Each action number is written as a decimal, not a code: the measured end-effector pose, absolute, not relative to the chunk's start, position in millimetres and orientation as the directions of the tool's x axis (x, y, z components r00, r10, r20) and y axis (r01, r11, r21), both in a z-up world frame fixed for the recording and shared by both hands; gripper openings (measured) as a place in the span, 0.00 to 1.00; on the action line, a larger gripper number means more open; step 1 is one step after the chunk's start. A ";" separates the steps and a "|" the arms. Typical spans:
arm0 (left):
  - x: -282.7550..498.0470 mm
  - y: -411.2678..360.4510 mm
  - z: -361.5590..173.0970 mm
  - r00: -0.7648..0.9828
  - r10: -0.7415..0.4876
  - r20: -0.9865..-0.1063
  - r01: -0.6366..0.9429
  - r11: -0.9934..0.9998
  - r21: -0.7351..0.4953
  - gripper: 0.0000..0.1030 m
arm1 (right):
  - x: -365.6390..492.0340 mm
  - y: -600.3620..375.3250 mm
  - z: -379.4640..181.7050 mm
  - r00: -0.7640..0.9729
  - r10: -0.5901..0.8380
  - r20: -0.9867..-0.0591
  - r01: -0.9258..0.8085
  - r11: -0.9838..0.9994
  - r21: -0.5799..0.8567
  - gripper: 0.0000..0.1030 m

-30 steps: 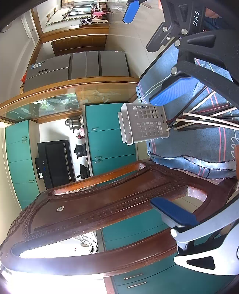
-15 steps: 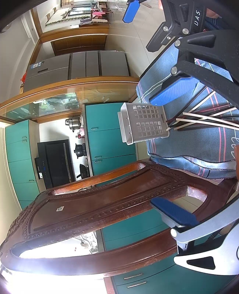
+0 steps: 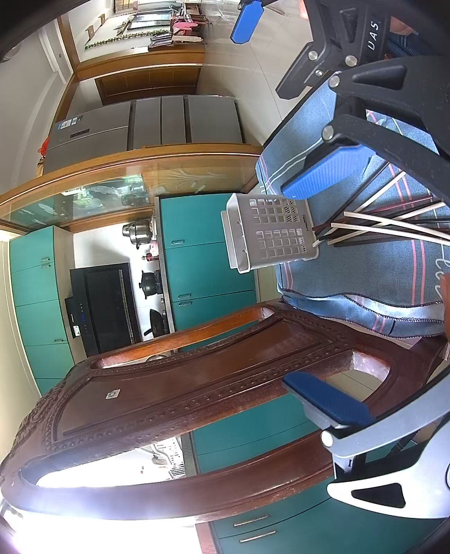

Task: Organize utensils

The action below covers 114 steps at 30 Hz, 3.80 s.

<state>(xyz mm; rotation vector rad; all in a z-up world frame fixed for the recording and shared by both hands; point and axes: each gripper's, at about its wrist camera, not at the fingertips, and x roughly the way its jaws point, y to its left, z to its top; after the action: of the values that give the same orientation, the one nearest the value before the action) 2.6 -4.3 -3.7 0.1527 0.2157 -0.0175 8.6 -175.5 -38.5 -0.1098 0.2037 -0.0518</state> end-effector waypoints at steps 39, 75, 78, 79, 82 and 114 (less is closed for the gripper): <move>2.7 -3.9 -4.5 0.976 -0.001 -0.219 0.034 0.988 0.148 0.96 | 8.4 -175.3 -39.5 0.979 -0.065 -0.195 0.042 0.992 -0.117 0.98; 93.9 -5.7 -88.0 0.654 -0.132 -0.745 0.193 0.981 -0.004 0.37 | 228.0 -198.3 -133.2 0.324 0.593 -0.737 -0.125 0.800 0.587 0.32; 93.7 -7.0 -90.0 0.637 -0.117 -0.762 0.187 0.982 0.005 0.38 | 234.6 -195.5 -153.7 0.307 0.614 -0.727 -0.072 0.777 0.625 0.32; 94.2 -8.5 -93.2 0.629 -0.107 -0.770 0.187 0.982 0.017 0.38 | 240.6 -193.0 -162.6 0.282 0.611 -0.740 -0.041 0.778 0.627 0.32; 103.3 -10.4 -98.7 0.618 -0.096 -0.781 0.194 0.980 0.033 0.42 | 250.2 -185.6 -171.8 0.261 0.622 -0.738 -0.008 0.766 0.643 0.32; 217.1 -15.6 -127.1 0.376 -0.068 -0.924 0.212 0.977 0.015 0.27 | 264.9 -233.7 -130.5 0.500 0.046 -0.865 -0.035 0.999 0.033 0.09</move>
<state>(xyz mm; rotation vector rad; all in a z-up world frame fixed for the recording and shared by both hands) 217.1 -15.6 -127.1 0.1387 1.1727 -0.1795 264.9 -233.7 -130.5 0.0118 1.0456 0.0487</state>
